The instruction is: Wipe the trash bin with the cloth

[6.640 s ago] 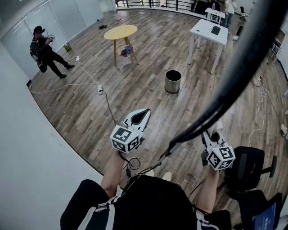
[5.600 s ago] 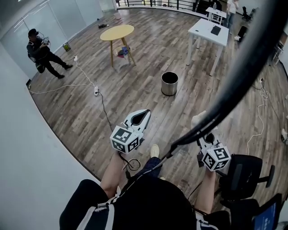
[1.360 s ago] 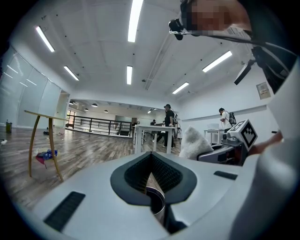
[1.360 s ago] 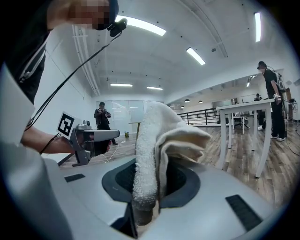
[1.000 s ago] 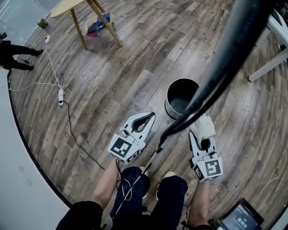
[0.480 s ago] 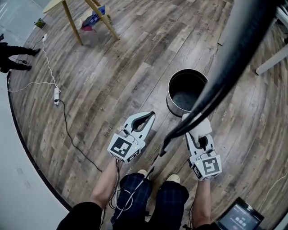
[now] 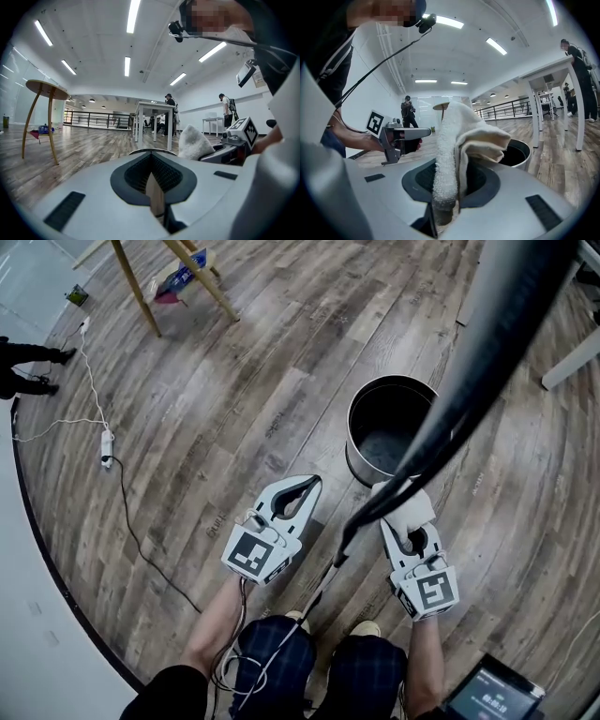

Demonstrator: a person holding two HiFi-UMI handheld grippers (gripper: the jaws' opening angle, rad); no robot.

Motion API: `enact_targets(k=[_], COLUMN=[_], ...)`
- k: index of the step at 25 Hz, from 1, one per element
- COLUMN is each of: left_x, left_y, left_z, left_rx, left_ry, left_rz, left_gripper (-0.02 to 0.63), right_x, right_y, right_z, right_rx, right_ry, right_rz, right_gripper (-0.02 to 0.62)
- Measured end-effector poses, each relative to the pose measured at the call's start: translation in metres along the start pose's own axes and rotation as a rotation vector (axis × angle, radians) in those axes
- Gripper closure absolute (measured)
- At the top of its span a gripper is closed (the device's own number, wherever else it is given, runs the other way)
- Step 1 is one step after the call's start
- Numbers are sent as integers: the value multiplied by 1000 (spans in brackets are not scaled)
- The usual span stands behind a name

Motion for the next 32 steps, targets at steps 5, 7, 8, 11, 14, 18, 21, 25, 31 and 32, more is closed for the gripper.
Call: enact_targets(k=[5, 7, 8, 11, 14, 18, 21, 25, 31, 32], left_x=[-5, -7, -7, -10, -14, -22, -25, -28, -24, -23], left_y=[-7, -6, -6, -6, -6, -3, -2, -1, -5, -6], left_z=[29, 37, 40, 52, 63, 69, 70, 70, 71, 71], left_rx=[15, 18, 19, 15, 10, 9, 5, 7, -3, -3], left_ry=[-5, -2, 0, -10, -11, -2, -17, -23, -55, -58], left_rz=[-6, -17, -21, -35, -50, -69, -79, -107, -97, -93], left_gripper=[609, 609, 609, 609, 609, 609, 609, 609, 609, 609], right_x=[2, 0, -1, -3, -5, -10, -11, -8, 14, 17], right_y=[-14, -18, -20, -28, -39, -58, -73, -84, -75, -70], right_z=[32, 42, 47, 61, 71, 78, 78, 78, 78, 79], right_rx=[-8, -10, -13, -11, -14, -23, -21, -37, -28, -37], right_ry=[10, 9, 8, 7, -1, 28, 76, 93, 66, 51], right_rz=[-12, -22, -28, -41, -48, -70, -87, -81, -2, 16], right_gripper=[505, 505, 505, 505, 505, 505, 505, 505, 505, 505])
Point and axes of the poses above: the fingertips, and each gripper's own axes: y backward along the fingers, x to its right, z out of its underside, the point moved 4 cm from there along y, backward along the fingers, and after that the axes turned 7 degrees about -z, right-handed, at the moved point
